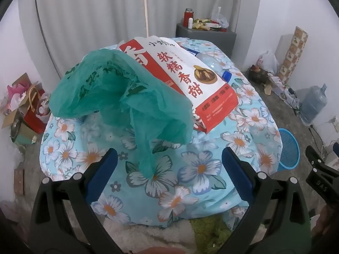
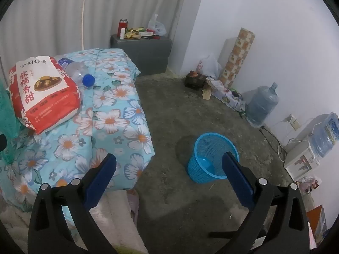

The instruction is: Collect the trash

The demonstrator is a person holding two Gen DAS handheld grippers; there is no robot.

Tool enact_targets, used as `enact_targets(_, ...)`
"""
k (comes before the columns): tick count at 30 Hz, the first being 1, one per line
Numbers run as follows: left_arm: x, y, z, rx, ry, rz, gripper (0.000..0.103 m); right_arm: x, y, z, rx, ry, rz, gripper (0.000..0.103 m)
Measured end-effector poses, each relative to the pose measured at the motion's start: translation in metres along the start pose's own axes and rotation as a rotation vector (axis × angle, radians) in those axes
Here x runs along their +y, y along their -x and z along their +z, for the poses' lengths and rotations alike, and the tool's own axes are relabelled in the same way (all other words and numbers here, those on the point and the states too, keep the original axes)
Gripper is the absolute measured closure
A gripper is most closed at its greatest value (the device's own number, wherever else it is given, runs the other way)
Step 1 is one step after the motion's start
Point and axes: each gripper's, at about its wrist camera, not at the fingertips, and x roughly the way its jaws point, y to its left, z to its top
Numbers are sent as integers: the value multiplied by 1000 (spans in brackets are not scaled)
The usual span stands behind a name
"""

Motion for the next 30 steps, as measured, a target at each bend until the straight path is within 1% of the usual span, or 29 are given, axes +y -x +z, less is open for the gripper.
enact_targets(8, 1, -7, 1, 13, 1, 1, 9, 1, 2, 1, -4, 10, -6, 6)
enact_targets(9, 0, 0, 0, -5, -1, 4, 9, 1, 3, 1, -6, 12, -7, 6)
enact_targets(11, 0, 0, 0, -4, 0, 4, 9, 4, 2, 0, 7, 7, 1, 6)
enact_targets(30, 2, -1, -7, 6, 0, -1, 9, 2, 2, 2, 13, 15, 1, 6)
